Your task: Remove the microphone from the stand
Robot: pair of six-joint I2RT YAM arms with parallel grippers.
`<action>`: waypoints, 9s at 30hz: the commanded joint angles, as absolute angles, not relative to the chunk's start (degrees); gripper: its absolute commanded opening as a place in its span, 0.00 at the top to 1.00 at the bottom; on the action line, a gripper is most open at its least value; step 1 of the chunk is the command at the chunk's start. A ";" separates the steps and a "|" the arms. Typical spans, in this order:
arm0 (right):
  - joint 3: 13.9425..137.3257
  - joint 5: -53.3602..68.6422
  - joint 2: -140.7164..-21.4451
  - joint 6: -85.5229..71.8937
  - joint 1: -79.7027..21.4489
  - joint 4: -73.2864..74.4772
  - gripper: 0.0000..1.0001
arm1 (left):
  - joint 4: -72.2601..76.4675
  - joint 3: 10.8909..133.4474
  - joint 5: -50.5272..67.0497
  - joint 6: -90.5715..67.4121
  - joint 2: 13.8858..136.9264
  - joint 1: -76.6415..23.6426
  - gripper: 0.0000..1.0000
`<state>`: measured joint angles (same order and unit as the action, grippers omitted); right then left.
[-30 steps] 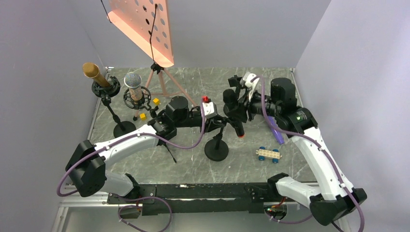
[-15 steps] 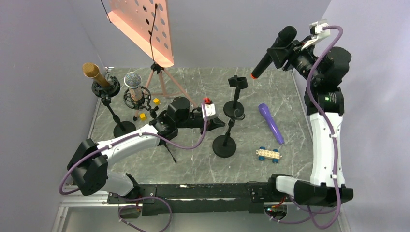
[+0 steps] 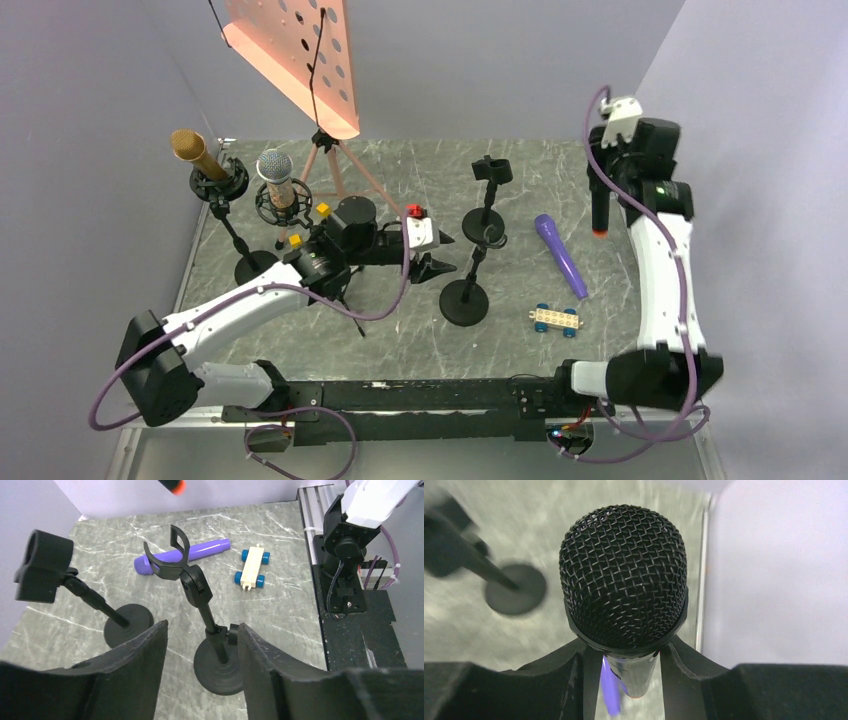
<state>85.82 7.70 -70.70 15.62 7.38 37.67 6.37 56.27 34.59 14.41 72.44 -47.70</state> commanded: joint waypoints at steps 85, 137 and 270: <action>94.96 18.24 -81.53 59.71 -37.18 78.40 0.33 | -9.21 57.79 37.10 10.58 61.82 -37.39 0.15; 84.43 31.49 -75.86 32.01 -30.72 50.54 1.00 | -5.97 55.94 32.07 22.23 66.59 -44.11 0.31; 78.12 25.84 -72.06 4.53 -21.27 49.76 1.00 | -8.88 61.11 24.29 27.44 73.71 -52.44 0.24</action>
